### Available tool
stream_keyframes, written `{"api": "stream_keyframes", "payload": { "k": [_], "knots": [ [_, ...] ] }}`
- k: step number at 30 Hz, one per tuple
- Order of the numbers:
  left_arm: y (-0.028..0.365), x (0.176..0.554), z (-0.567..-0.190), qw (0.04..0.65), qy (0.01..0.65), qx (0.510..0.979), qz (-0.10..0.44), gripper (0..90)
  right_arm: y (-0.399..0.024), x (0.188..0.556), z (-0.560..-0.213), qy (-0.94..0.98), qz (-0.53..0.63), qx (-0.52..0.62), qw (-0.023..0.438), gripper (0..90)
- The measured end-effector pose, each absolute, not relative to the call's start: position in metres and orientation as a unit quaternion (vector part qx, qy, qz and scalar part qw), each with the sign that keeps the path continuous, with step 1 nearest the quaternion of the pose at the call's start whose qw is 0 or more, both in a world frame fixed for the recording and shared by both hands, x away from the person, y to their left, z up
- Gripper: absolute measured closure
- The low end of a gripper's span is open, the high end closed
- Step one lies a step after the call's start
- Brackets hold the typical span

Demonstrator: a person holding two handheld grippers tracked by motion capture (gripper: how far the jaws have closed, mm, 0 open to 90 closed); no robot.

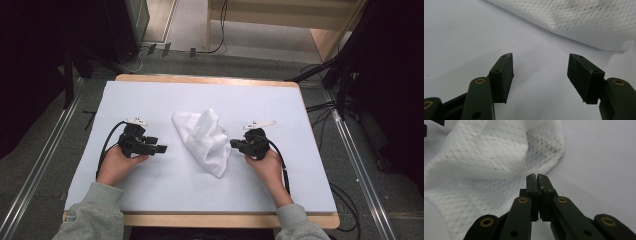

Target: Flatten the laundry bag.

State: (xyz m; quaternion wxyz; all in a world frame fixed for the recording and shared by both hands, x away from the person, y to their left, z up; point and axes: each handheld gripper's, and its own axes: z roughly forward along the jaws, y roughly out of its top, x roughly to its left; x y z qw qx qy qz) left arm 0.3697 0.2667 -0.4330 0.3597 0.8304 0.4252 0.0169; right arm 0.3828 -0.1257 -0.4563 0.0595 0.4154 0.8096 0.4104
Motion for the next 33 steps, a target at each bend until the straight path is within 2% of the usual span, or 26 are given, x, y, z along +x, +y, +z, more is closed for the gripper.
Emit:
{"api": "stream_keyframes", "payload": {
  "k": [17, 33],
  "knots": [
    [0.281, 0.36, -0.428, 0.366, 0.442, 0.818, 0.032, 38.9, -0.094, 0.39, -0.452, 0.82, 0.414, 0.393, 0.049, 90.0],
    [0.302, 0.345, -0.426, 0.373, 0.467, 0.801, 0.047, 38.8, -0.05, 0.379, -0.438, 0.834, 0.437, 0.335, 0.026, 90.0]
  ]
}}
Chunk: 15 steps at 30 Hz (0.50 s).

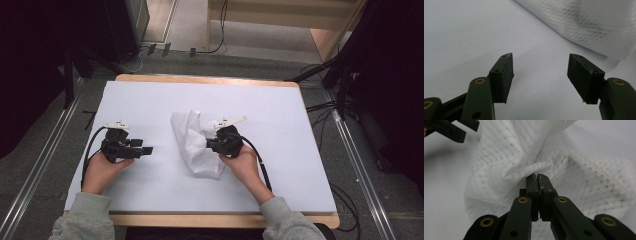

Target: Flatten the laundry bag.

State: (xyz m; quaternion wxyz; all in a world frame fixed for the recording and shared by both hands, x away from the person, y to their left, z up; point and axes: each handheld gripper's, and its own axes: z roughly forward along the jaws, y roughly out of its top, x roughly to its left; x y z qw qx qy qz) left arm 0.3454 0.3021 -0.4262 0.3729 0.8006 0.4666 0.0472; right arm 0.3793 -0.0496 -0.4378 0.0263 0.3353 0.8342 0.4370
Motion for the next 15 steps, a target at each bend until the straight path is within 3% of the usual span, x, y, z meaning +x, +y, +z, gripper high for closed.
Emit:
{"api": "stream_keyframes", "payload": {
  "k": [15],
  "knots": [
    [0.318, 0.337, -0.425, 0.375, 0.484, 0.789, 0.056, 38.8, -0.017, 0.366, -0.439, 0.854, 0.429, 0.295, 0.001, 90.0]
  ]
}}
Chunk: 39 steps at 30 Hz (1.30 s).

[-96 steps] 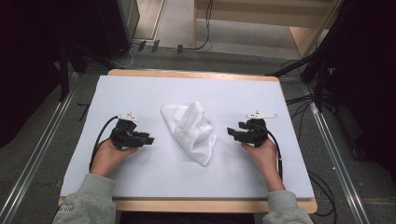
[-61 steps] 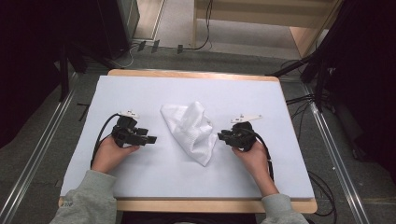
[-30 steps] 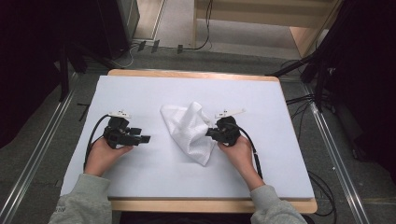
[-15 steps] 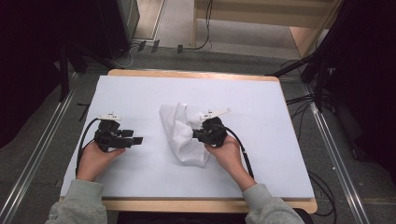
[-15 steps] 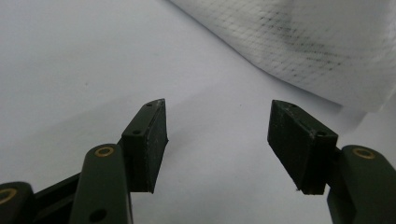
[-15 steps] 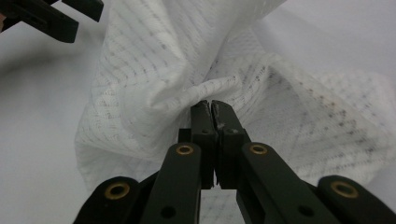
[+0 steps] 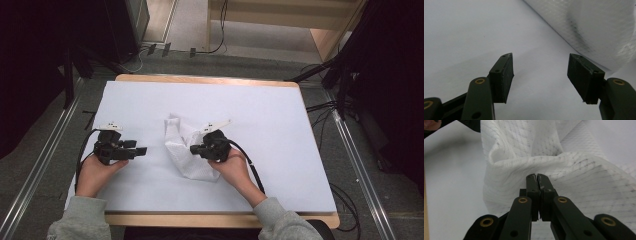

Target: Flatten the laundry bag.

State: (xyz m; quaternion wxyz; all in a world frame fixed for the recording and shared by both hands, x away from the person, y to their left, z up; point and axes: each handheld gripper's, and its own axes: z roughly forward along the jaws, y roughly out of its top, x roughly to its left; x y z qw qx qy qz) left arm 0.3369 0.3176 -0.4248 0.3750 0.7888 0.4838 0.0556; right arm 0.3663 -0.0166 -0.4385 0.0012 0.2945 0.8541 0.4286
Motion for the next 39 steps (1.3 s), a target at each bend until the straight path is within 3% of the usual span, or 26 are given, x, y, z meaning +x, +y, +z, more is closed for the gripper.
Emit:
{"api": "stream_keyframes", "payload": {
  "k": [9, 16, 23, 30, 39],
  "knots": [
    [0.323, 0.336, -0.422, 0.376, 0.492, 0.784, 0.054, 40.2, -0.014, 0.356, -0.428, 0.857, 0.435, 0.276, -0.007, 89.3],
    [0.327, 0.334, -0.414, 0.385, 0.492, 0.779, 0.061, 40.3, -0.062, 0.364, -0.414, 0.84, 0.446, 0.308, 0.032, 87.8],
    [0.329, 0.334, -0.409, 0.392, 0.491, 0.775, 0.064, 40.4, -0.087, 0.375, -0.424, 0.835, 0.427, 0.345, 0.049, 82.8],
    [0.327, 0.341, -0.412, 0.39, 0.487, 0.779, 0.065, 39.8, -0.103, 0.391, -0.445, 0.831, 0.405, 0.376, 0.065, 68.0],
    [0.327, 0.347, -0.414, 0.391, 0.486, 0.779, 0.061, 39.6, -0.102, 0.399, -0.466, 0.836, 0.375, 0.396, 0.062, 66.3]
  ]
}}
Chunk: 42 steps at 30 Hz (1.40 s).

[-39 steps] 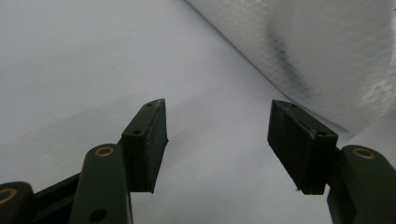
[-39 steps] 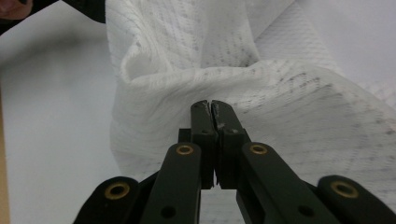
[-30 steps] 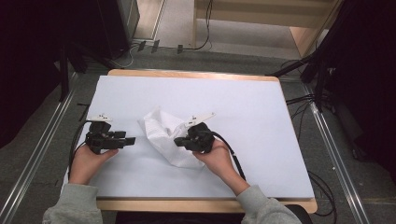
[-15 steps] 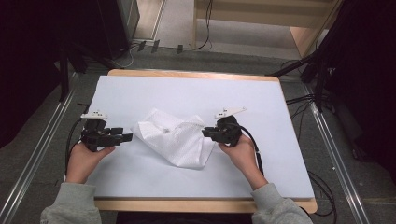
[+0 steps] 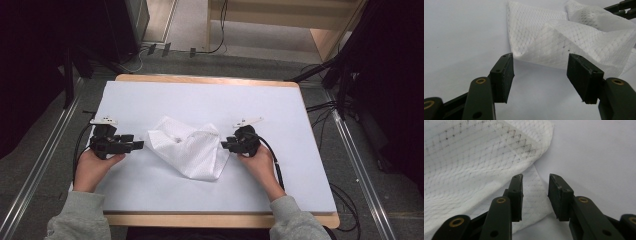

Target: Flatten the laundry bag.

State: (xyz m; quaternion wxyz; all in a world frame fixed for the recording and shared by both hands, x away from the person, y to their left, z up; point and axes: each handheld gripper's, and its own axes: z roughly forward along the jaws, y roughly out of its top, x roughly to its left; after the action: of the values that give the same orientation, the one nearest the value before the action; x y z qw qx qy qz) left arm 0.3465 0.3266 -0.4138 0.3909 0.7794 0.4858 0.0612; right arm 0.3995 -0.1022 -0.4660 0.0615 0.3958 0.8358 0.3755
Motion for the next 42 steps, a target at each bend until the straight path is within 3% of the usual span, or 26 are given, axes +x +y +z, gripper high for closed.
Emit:
{"api": "stream_keyframes", "payload": {
  "k": [6, 10, 11, 13, 21, 39, 42],
  "knots": [
    [0.324, 0.35, -0.414, 0.392, 0.482, 0.781, 0.059, 39.6, -0.098, 0.397, -0.469, 0.844, 0.363, 0.386, 0.08, 69.2],
    [0.324, 0.35, -0.414, 0.393, 0.483, 0.78, 0.057, 39.6, -0.096, 0.395, -0.47, 0.849, 0.352, 0.38, 0.105, 78.0],
    [0.323, 0.351, -0.415, 0.392, 0.482, 0.781, 0.057, 39.6, -0.095, 0.394, -0.47, 0.85, 0.349, 0.378, 0.115, 85.4],
    [0.323, 0.351, -0.415, 0.391, 0.481, 0.783, 0.056, 39.6, -0.095, 0.394, -0.47, 0.849, 0.349, 0.381, 0.108, 90.0],
    [0.323, 0.351, -0.416, 0.389, 0.483, 0.782, 0.057, 39.6, -0.105, 0.403, -0.466, 0.843, 0.342, 0.402, 0.1, 90.0],
    [0.322, 0.352, -0.419, 0.384, 0.483, 0.785, 0.056, 39.6, -0.212, 0.431, -0.46, 0.78, 0.349, 0.505, 0.122, 90.0],
    [0.322, 0.352, -0.42, 0.383, 0.483, 0.785, 0.055, 39.6, -0.223, 0.434, -0.467, 0.776, 0.344, 0.518, 0.104, 90.0]
  ]
}}
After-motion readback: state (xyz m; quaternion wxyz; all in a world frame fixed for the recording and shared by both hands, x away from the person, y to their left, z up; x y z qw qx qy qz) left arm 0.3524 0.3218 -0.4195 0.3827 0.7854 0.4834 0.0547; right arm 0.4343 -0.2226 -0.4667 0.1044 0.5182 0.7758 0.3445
